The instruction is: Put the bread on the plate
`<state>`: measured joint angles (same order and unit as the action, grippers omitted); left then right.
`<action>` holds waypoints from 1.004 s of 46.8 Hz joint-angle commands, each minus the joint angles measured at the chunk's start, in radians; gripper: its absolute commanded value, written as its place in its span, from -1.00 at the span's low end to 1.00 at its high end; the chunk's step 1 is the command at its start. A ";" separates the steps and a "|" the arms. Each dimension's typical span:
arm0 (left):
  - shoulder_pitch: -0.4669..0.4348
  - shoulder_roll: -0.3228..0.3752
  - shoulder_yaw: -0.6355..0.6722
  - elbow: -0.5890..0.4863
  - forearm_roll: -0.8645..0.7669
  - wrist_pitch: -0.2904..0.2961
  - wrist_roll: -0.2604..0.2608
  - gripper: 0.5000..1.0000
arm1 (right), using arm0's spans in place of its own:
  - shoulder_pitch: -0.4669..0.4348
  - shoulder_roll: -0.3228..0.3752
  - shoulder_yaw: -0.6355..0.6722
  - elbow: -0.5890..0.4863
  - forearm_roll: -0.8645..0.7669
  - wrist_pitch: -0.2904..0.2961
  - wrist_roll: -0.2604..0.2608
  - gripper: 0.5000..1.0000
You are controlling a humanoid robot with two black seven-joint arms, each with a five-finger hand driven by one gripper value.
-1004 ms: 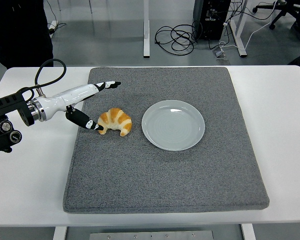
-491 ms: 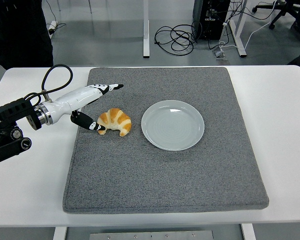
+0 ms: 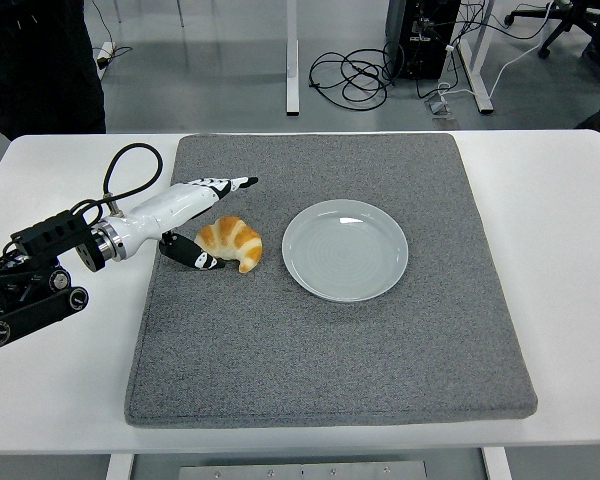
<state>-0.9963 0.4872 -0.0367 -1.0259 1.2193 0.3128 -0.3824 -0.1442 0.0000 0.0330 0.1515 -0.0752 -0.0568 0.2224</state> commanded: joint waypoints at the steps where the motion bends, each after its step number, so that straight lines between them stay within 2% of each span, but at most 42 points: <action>1: 0.002 -0.015 0.001 0.012 -0.001 0.006 -0.007 0.93 | 0.000 0.000 -0.001 0.000 0.000 0.000 0.000 1.00; 15: 0.024 -0.065 0.000 0.085 -0.006 0.019 -0.026 0.92 | 0.000 0.000 -0.001 0.000 0.000 0.000 0.000 1.00; 20: 0.024 -0.070 0.000 0.102 -0.030 0.019 -0.038 0.83 | 0.000 0.000 0.001 0.000 0.000 0.000 0.000 1.00; 23: 0.024 -0.087 0.000 0.125 -0.041 0.019 -0.049 0.69 | 0.000 0.000 -0.001 -0.001 0.000 0.000 0.000 1.00; 26: 0.024 -0.108 0.000 0.150 -0.041 0.019 -0.062 0.64 | 0.000 0.000 -0.001 0.000 0.000 0.000 0.000 1.00; 47: 0.062 -0.134 0.001 0.202 -0.043 0.019 -0.073 0.67 | 0.000 0.000 0.001 0.000 0.000 0.000 0.000 1.00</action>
<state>-0.9379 0.3555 -0.0352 -0.8255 1.1769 0.3316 -0.4560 -0.1442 0.0000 0.0329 0.1514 -0.0752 -0.0568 0.2224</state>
